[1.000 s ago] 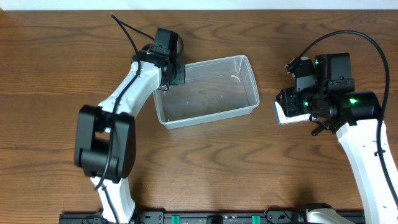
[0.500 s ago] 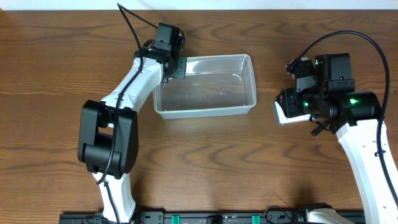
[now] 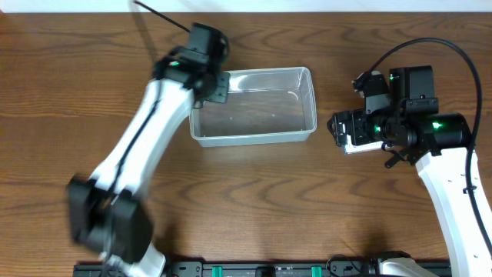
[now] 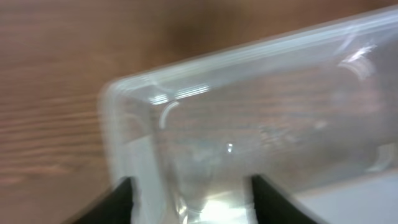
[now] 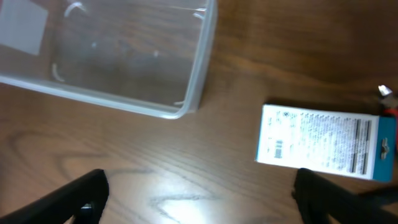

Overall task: Pack container
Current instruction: 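Release the container and lift the left gripper away, then grasp the blue-and-white carded package with the right gripper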

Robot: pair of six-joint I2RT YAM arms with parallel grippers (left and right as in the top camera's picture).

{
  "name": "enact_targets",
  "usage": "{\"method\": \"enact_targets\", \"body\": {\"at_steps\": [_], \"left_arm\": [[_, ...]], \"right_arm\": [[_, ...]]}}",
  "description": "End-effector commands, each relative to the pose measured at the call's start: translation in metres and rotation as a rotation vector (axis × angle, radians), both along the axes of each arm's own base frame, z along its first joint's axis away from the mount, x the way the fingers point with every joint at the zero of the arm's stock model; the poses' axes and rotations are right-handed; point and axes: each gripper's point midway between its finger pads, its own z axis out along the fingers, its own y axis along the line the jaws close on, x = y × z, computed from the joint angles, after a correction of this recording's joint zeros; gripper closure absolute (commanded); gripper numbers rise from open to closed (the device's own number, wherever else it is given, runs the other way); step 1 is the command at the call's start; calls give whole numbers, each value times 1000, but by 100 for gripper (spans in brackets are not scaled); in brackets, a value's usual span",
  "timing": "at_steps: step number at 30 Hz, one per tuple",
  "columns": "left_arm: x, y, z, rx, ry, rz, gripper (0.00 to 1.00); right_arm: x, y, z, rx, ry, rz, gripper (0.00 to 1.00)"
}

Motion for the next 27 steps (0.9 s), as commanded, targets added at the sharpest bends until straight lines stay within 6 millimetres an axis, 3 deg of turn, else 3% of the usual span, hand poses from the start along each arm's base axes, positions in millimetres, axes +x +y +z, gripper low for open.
{"method": "enact_targets", "body": {"at_steps": [1, 5, 10, 12, 14, 18, 20, 24, 27], "left_arm": [[-10, 44, 57, -48, -99, 141, 29], [-31, 114, 77, -82, -94, 372, 15], [-54, 182, 65, -80, -11, 588, 6], [-59, 197, 59, -76, 14, 632, 4], [-61, 206, 56, -75, 23, 655, 4], [-59, 205, 56, -75, 22, 652, 3], [-58, 203, 56, -75, 22, 647, 3], [-59, 200, 55, -75, 27, 641, 3], [-62, 200, 54, -73, 39, 641, 3]], "right_arm": [[9, -50, 13, -58, -10, -349, 1], [4, -122, 18, -47, 8, -750, 1], [-11, -179, 0, 104, 113, -1100, 1], [-9, -180, -13, 176, 176, -1155, 1], [5, -168, -21, 268, 209, -1126, 1], [43, -121, -20, 480, 229, -893, 1], [55, -113, -24, 469, 210, -854, 1], [40, -128, -56, 357, 312, -1224, 1], [41, -122, -73, 366, 369, -1370, 1]]}}
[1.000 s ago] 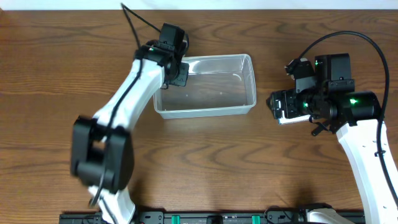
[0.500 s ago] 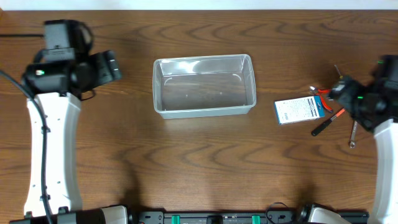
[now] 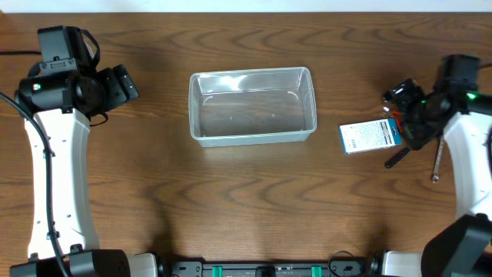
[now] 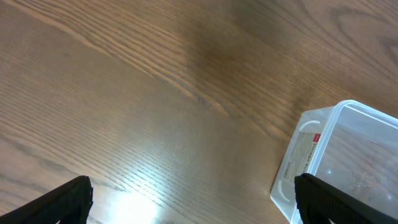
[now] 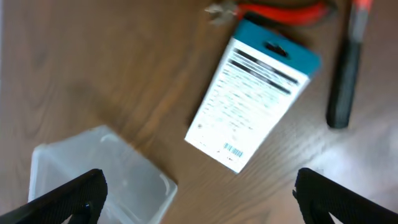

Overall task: Pack container
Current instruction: 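Grasp the blue-and-white carded package with the right gripper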

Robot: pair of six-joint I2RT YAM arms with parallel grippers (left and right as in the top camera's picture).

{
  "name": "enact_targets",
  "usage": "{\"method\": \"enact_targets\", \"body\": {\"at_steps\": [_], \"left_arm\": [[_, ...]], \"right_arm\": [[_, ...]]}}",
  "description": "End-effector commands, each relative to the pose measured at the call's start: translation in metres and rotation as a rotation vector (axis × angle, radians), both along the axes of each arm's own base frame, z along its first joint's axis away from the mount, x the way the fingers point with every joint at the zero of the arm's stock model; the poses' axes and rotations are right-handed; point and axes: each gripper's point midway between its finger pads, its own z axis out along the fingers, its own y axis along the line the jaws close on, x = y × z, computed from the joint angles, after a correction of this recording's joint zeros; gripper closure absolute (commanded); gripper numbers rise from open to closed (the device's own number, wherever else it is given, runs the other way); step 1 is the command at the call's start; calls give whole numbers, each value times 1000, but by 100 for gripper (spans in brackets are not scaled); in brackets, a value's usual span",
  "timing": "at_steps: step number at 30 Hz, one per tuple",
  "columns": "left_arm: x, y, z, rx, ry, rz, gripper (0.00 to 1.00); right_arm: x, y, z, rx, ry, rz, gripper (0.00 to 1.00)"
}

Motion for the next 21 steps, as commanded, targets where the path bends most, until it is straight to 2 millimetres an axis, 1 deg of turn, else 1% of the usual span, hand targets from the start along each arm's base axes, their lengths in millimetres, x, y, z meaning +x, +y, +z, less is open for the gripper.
{"method": "enact_targets", "body": {"at_steps": [1, 3, 7, 11, 14, 17, 18, 21], "left_arm": [[-3, -1, -3, -4, 19, 9, 3], [-5, -1, -4, -6, 28, 9, 3], [-8, -1, -6, -8, 40, 9, 3], [-8, -2, -6, -8, 42, 9, 3], [-9, -2, -7, -9, 47, 9, 3], [-11, -2, -7, -10, 53, 9, 3], [-11, -2, -7, -10, 55, 8, 3], [-13, -2, -8, -11, 62, 8, 3]], "right_arm": [[4, -4, -17, 9, 82, -252, 1], [3, 3, -30, 28, 130, -284, 1], [4, 14, -49, 33, 186, -264, 1], [8, 22, -50, 66, 179, -236, 1], [7, 26, -49, 101, 184, -221, 1], [6, 25, -50, 93, 187, -238, 1], [2, 22, -51, 77, 206, -268, 1], [-22, 14, -58, 50, 319, -449, 3]]}}
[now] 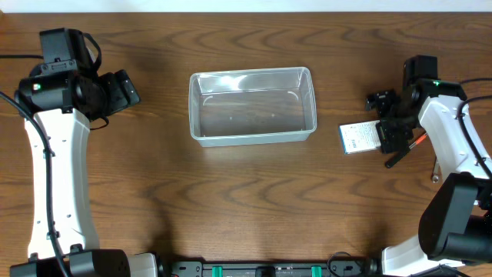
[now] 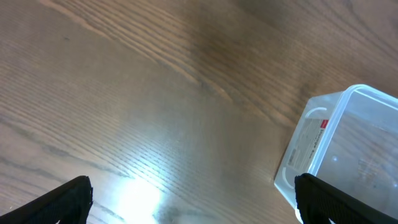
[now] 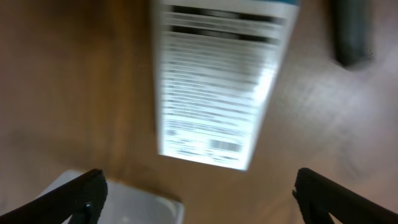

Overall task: Pack container
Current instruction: 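Grasp the blue-and-white carded package with the right gripper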

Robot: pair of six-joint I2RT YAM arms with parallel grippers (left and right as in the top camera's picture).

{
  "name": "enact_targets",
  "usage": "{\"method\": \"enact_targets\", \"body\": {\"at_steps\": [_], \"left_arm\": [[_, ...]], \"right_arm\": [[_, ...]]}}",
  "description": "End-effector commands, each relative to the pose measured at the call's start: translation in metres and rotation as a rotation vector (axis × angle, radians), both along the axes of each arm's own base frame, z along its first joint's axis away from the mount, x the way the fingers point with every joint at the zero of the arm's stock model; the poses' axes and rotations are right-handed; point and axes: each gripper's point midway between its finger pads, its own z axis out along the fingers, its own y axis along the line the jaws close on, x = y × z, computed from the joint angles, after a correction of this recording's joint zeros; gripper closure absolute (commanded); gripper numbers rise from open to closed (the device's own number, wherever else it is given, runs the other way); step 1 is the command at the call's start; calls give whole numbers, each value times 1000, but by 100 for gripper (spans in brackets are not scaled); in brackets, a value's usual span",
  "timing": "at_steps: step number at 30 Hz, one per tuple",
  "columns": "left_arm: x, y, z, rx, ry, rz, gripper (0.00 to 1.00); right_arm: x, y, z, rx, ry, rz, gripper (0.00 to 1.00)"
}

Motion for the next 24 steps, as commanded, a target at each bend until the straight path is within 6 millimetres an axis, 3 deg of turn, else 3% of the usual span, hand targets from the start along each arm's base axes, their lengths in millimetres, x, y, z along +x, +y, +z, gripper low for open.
{"method": "enact_targets", "body": {"at_steps": [1, 8, 15, 24], "left_arm": [[-2, 0, -3, -2, 13, 8, 3], [-2, 0, -3, -2, 13, 8, 3], [-2, 0, -3, -2, 14, 8, 3], [-2, 0, -3, -2, 14, 8, 3]], "right_arm": [[-11, -8, -2, -46, 74, -180, 3], [-9, -14, -14, -74, 100, -206, 2], [22, -22, -23, -131, -11, -17, 1], [19, -28, -46, -168, 48, 17, 1]]}}
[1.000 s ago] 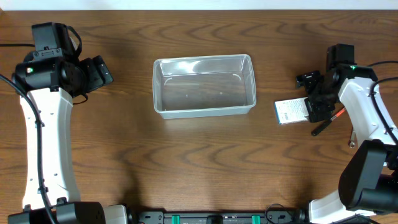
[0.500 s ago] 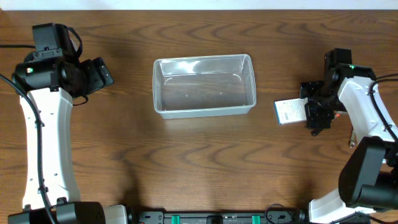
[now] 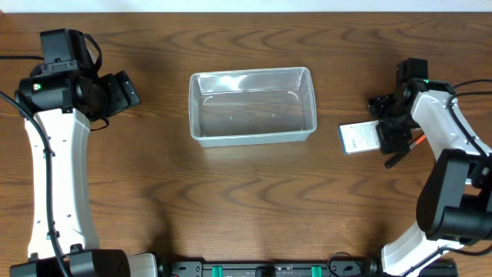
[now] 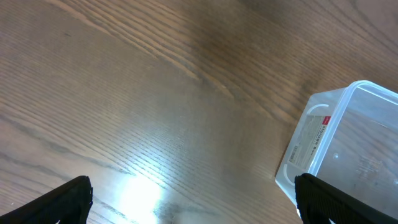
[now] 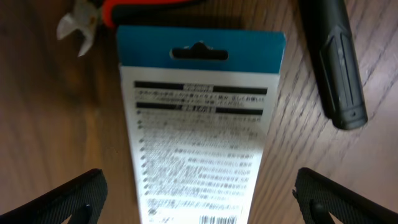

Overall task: Pack container
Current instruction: 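Grasp the blue-and-white carded package with the right gripper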

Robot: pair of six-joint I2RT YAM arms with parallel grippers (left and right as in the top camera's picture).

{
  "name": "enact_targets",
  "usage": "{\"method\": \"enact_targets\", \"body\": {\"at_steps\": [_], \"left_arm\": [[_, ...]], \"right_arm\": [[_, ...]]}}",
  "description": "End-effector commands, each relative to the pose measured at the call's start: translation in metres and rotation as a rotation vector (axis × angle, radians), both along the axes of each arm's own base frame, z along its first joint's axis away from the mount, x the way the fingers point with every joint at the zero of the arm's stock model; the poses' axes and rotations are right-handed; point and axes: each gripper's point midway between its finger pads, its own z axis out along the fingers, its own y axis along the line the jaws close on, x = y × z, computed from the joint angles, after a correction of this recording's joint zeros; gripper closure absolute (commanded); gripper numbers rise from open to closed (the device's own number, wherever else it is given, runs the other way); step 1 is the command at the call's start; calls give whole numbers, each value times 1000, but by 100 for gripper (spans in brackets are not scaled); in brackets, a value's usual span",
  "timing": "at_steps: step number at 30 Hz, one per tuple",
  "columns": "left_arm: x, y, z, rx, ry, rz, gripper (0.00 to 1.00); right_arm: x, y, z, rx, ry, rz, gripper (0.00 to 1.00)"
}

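A clear plastic container [image 3: 252, 105] stands empty mid-table; its labelled left end [image 4: 309, 140] shows in the left wrist view. To its right lies a flat white package with a blue hang-tab top [image 3: 357, 138], filling the right wrist view [image 5: 199, 143]. My right gripper [image 5: 200, 202] is open just over it, one fingertip on each side of the card [image 3: 388, 127]. Far to the left of the container, my left gripper [image 3: 127, 88] is open over bare wood [image 4: 193, 202].
Red-handled cutters [image 5: 134, 11] lie just past the package's blue end. A black tool handle [image 5: 334, 65] lies beside it, also seen in the overhead view [image 3: 398, 158]. The table is dark wood [image 3: 254, 200].
The right gripper has shifted along the package and squared up with it: the blue tab end now shows at the top of its view. The left arm and container have not moved.
At first my left gripper straddled the container's left wall and my right gripper hung between container and package. Then the left arm was far left, open, and the right arm beside the package. After that the right gripper was open over the package, as now.
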Motion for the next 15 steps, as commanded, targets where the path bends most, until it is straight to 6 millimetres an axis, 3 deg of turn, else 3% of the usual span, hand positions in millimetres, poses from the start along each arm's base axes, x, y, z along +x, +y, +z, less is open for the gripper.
{"method": "enact_targets", "body": {"at_steps": [1, 15], "left_arm": [[-1, 0, -2, -1, 8, 8, 3], [-1, 0, -2, -1, 8, 8, 3]], "right_arm": [[3, -5, -7, -48, 16, 31, 1], [13, -3, -46, -69, 48, 34, 1]]}}
